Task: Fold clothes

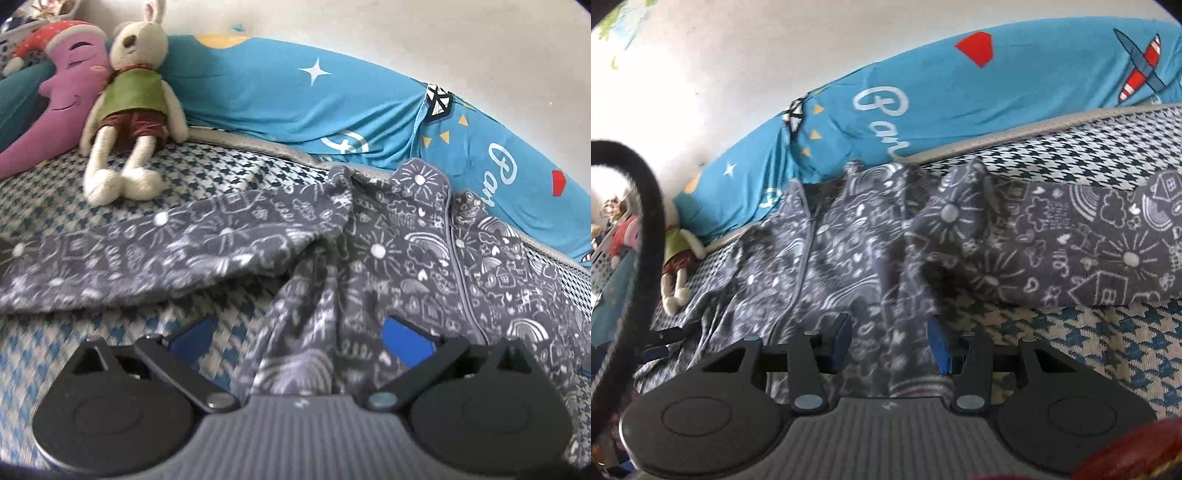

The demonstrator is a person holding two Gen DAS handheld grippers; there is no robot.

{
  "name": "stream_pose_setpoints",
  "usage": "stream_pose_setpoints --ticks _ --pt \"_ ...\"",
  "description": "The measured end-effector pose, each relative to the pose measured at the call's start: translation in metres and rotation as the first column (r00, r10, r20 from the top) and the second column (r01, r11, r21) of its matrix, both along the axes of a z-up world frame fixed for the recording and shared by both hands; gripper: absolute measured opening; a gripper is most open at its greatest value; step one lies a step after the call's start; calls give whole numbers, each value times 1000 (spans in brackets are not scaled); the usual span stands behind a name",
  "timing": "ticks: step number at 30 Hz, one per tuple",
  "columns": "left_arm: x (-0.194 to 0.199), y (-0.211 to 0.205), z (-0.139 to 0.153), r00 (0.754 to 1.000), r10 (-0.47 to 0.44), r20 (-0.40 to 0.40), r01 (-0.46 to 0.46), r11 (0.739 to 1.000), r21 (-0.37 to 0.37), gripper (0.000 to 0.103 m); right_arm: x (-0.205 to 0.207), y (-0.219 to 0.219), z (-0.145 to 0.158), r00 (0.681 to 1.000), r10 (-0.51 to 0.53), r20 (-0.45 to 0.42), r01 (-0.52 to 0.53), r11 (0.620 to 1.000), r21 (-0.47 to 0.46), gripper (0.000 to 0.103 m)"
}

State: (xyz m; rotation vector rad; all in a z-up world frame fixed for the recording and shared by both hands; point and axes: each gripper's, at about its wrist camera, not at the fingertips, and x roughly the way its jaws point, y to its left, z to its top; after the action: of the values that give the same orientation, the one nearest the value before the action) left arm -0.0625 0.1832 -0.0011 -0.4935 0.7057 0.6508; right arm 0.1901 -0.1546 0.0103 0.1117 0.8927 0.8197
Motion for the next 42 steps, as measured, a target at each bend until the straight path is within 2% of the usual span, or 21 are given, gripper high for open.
stream_pose_setpoints --ticks 2,7,15,20,24,26,30,35,38,39,40,42 --pt "8 6 -4 1000 -10 -10 10 1000 -5 101 4 2 -2 1000 -7 -5 7 1000 -3 46" --pt "24 21 -17 1000 -6 -24 4 998 -55 91 13 5 -7 1000 -17 -20 17 1000 0 46" --pt "35 34 -28 1000 12 -26 -14 997 -81 75 23 7 -12 998 -29 -48 29 1000 5 46" --pt "43 40 -35 1000 15 -28 -17 996 -90 68 29 10 -15 998 -41 -57 41 999 3 46" --pt "49 33 -34 998 16 -59 -17 1000 -20 55 33 13 -18 996 -51 -68 52 999 7 46" --pt "53 30 -33 997 17 -75 -16 1000 15 53 35 14 -19 996 -56 -73 57 998 9 46" --pt "58 22 -28 990 43 -136 -20 986 168 45 39 22 -21 996 -62 -69 62 998 1 46" --pt "53 41 -36 988 60 -144 -46 994 103 47 43 34 -31 993 -80 -88 79 997 -12 46" --pt "54 38 -37 986 57 -155 -38 992 124 48 46 38 -35 992 -99 -79 99 995 -12 46" --pt "54 38 -37 986 60 -155 -40 991 125 49 46 40 -35 992 -106 -66 105 994 -20 39" --pt "54 38 -37 986 62 -156 -42 991 126 50 46 42 -35 992 -112 -53 110 994 -27 22" --pt "54 38 -37 985 67 -158 -47 991 128 50 45 44 -32 992 -126 -14 125 991 -38 19"
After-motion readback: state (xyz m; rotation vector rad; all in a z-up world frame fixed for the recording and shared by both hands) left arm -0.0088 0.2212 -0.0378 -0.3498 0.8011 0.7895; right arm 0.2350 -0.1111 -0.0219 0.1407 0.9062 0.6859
